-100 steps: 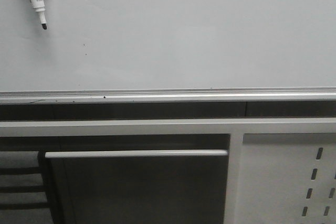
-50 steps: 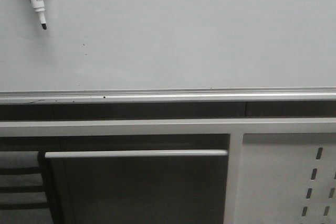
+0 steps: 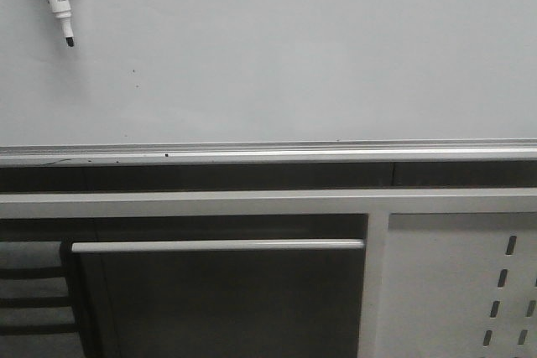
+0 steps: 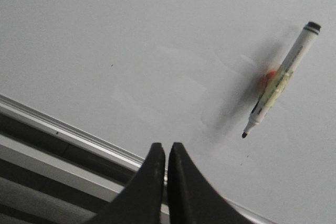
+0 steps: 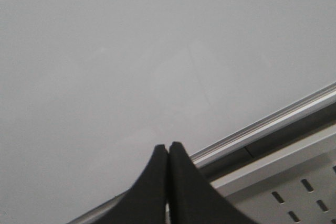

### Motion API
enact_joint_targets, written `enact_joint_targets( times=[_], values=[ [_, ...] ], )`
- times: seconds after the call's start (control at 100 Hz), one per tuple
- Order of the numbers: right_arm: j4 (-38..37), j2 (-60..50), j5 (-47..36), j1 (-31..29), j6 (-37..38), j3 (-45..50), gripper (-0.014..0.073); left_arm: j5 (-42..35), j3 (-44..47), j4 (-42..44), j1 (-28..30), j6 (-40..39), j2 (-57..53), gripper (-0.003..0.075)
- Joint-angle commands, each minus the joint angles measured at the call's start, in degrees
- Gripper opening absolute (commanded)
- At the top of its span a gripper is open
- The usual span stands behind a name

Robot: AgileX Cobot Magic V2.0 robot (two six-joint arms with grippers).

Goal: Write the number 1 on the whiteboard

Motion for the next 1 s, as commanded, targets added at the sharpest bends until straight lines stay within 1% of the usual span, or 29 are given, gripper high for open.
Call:
enact_joint_targets(
  times=[0.0,0.1,0.22,0.32,0.43,0.48,0.55,0.61,0.69,0.75,0.77,0.81,0.99],
  values=[
    [3.4,-1.0,-2.7,-0.4,-0.2,-0.3,-0.0063,-3.7,0.6,-6.6,0.2,-0.5,-1.3,-0.002],
    [2.7,0.1,2.2,-0.4,-0.2,-4.8,-0.0047,-0.4,-3.6,-5.6,0.1,-0.5,-0.4,-0.002],
    [-2.9,5.6,8.7,-0.4,-0.2,-11.9,-0.0042,6.4,-10.7,0.3,0.1,0.3,4.1,-0.002],
    [-7.7,13.4,14.8,-0.4,-0.2,-18.3,-0.0043,13.3,-18.6,3.6,0.1,5.3,10.9,-0.002],
    [-11.3,22.4,20.4,-0.4,-0.3,-25.3,-0.0043,19.0,-25.7,4.1,0.1,10.6,18.7,-0.002],
    [-11.8,25.4,22.6,-0.4,-1.9,-27.6,-0.0043,20.6,-28.2,4.1,0.1,11.9,22.3,-0.002],
    [-11.7,28.5,24.4,-0.4,-4.1,-30.0,-0.0043,21.1,-30.3,4.1,0.1,13.5,25.4,-0.002],
    [-11.7,30.3,25.0,-0.4,-4.4,-31.4,-0.0043,19.5,-31.0,3.0,0.1,15.3,26.6,-0.002],
    [-11.5,31.6,25.7,-0.4,-4.4,-32.3,-0.0043,16.7,-31.1,-1.7,0.1,18.0,26.9,-0.002],
    [-11.5,32.0,26.4,-0.4,-4.4,-32.5,-0.0043,16.3,-31.1,-6.2,0.1,20.7,26.9,-0.002],
    [-11.5,32.2,26.7,-0.4,-4.4,-32.5,-0.0043,16.4,-31.1,-8.3,0.1,21.0,27.0,-0.002],
    [-11.5,32.3,27.3,-0.4,-4.4,-32.5,-0.0043,16.9,-31.1,-9.6,0.1,21.0,27.3,-0.002],
    [-11.4,32.2,27.9,-0.4,-4.4,-32.5,-0.0043,18.0,-31.1,-11.5,0.1,21.7,28.7,-0.002]
  ],
)
